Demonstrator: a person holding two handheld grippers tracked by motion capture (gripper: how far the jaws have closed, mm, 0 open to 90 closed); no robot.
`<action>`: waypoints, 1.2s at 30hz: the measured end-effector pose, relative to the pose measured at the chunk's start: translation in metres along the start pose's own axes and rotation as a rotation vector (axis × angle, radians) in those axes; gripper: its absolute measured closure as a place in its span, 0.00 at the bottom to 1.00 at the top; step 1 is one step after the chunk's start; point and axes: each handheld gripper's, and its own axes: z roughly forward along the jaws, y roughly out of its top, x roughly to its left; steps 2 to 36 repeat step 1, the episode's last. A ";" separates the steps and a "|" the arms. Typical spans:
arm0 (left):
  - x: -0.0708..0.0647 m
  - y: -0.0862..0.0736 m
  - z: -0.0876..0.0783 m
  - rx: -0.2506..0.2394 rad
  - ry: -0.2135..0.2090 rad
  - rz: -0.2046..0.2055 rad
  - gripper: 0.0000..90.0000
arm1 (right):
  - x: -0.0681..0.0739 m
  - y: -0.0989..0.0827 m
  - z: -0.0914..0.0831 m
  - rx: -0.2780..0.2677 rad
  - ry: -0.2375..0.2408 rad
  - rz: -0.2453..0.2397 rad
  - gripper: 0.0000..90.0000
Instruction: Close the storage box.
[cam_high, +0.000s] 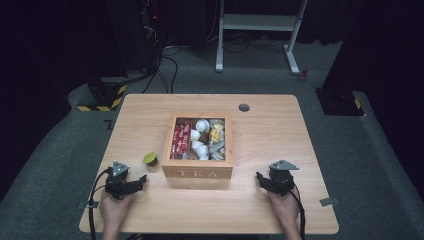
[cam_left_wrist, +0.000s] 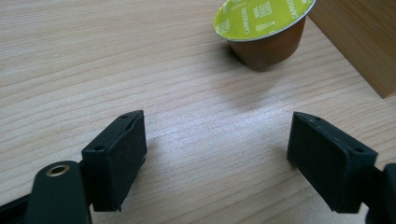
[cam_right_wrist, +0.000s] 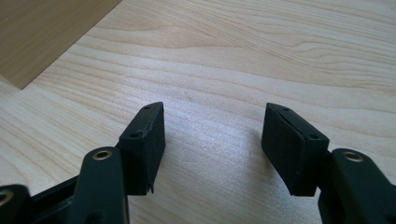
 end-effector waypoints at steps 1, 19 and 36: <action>0.000 0.000 0.000 0.000 0.000 0.000 0.22 | 0.000 0.000 0.000 0.000 0.000 0.000 0.44; 0.000 0.000 0.000 0.000 0.000 0.000 0.22 | 0.000 0.000 0.000 0.000 0.000 0.000 0.44; 0.000 0.000 0.000 0.000 0.000 0.000 0.22 | 0.000 0.000 0.000 0.000 0.000 0.000 0.44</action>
